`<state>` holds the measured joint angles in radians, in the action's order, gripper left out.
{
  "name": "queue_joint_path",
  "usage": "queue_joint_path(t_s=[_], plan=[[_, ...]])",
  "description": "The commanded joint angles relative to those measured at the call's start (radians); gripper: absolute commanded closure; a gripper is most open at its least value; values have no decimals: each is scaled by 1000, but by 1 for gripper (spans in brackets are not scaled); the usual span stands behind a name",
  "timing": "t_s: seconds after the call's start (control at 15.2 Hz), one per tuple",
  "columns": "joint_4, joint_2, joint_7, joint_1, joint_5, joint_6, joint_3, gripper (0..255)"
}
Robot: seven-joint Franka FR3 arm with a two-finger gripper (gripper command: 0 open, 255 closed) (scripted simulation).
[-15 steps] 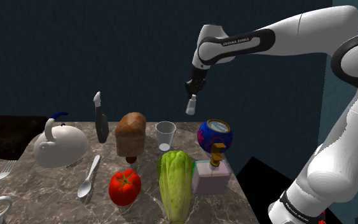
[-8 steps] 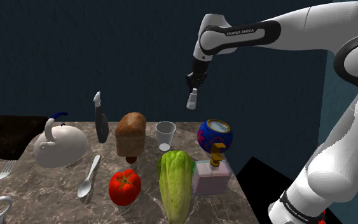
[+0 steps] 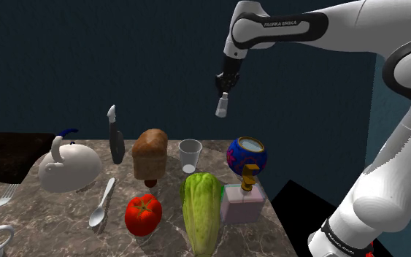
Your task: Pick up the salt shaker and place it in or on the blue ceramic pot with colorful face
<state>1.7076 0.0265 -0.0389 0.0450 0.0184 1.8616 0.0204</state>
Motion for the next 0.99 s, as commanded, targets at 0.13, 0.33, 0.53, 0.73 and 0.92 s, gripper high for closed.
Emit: queue_joint_path(t_s=[0.13,0.33,0.53,0.73,0.92], plan=[[-58,3,-2,-1,0,-55,0,255],[-35,-35,-4,-1,0,-70,1,255],[72,-152,-10,-4,2,-80,4,255],[164,-264,-16,-7,5,-100,8,255],[242,-374,-23,-11,8,-132,12,255]])
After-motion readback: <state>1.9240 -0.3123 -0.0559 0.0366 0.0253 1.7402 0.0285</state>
